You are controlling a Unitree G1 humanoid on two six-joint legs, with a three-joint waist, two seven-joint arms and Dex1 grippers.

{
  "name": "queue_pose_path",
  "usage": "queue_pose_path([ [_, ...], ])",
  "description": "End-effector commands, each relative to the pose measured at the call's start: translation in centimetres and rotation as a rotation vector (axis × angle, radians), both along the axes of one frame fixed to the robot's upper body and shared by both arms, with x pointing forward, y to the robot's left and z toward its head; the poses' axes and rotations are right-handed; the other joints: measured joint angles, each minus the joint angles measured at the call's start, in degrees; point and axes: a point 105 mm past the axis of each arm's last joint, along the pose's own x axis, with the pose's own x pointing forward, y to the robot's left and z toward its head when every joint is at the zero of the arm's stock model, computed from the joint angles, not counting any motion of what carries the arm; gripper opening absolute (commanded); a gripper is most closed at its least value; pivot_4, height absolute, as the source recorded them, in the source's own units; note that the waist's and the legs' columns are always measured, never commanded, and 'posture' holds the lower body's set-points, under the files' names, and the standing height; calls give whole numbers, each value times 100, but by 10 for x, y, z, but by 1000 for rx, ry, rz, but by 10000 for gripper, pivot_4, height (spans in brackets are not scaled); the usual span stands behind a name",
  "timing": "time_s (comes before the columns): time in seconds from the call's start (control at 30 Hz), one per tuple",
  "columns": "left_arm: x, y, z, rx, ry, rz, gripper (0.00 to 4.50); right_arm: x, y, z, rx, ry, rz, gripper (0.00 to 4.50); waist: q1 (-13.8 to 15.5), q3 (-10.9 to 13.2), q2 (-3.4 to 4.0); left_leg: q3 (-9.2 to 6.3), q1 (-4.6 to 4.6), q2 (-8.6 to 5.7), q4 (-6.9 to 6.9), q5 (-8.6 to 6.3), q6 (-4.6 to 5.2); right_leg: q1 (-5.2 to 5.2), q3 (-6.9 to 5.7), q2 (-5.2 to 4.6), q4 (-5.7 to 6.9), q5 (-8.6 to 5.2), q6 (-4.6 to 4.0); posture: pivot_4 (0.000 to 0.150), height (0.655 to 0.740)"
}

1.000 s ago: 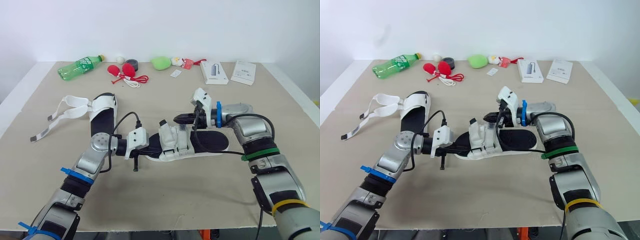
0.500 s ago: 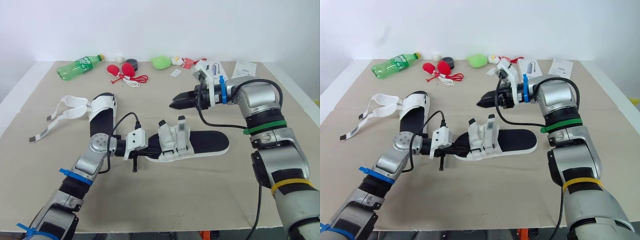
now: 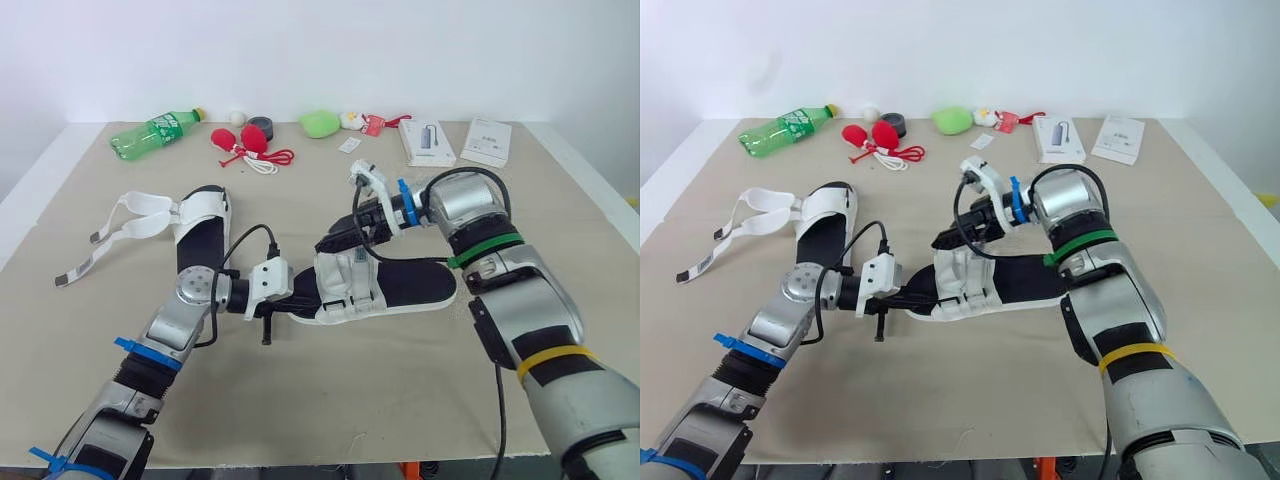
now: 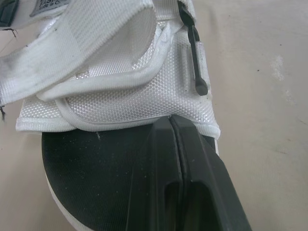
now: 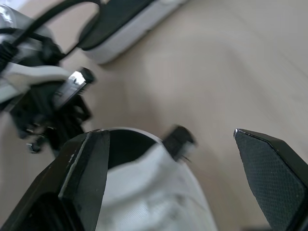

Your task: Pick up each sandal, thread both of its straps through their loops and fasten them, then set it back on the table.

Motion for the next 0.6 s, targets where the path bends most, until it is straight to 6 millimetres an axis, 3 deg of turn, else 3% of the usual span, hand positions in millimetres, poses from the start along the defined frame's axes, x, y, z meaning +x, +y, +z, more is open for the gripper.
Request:
queue_pose_path([
  [0.03,-6,-1,-14,38,38,-11,0,-3,4,7,-1,-5,38,44193,1,0,0,0,0,0,0,0,0,0,0,0,0,0,0,1500,7400],
  [0.13,-7,-1,-15,39,39,-7,0,-5,7,3,-7,15,56,41854,-2,0,1,0,-1,0,0,0,0,-1,0,0,1,0,1,1500,7400],
  [0.2,-8,-2,-16,39,41,-5,0,-6,7,1,-5,20,59,34963,-2,0,1,-1,-1,0,0,0,0,-2,0,2,4,-1,0,1500,7400],
  [0.37,-10,-1,-19,45,44,-3,0,-7,10,4,34,12,78,11571,-2,0,0,-1,-1,1,0,0,0,-2,0,2,6,-1,0,1500,7400],
  [0.47,-10,-1,-19,44,44,-3,0,-8,11,6,54,1,99,237,-2,0,1,-2,-1,1,0,0,0,-3,-1,2,7,-1,0,1500,7400],
  [0.6,-9,-1,-19,43,44,-1,0,-10,15,16,142,-75,153,237,-2,0,0,-2,-1,1,0,0,0,-2,-1,2,8,-2,0,1500,7400],
])
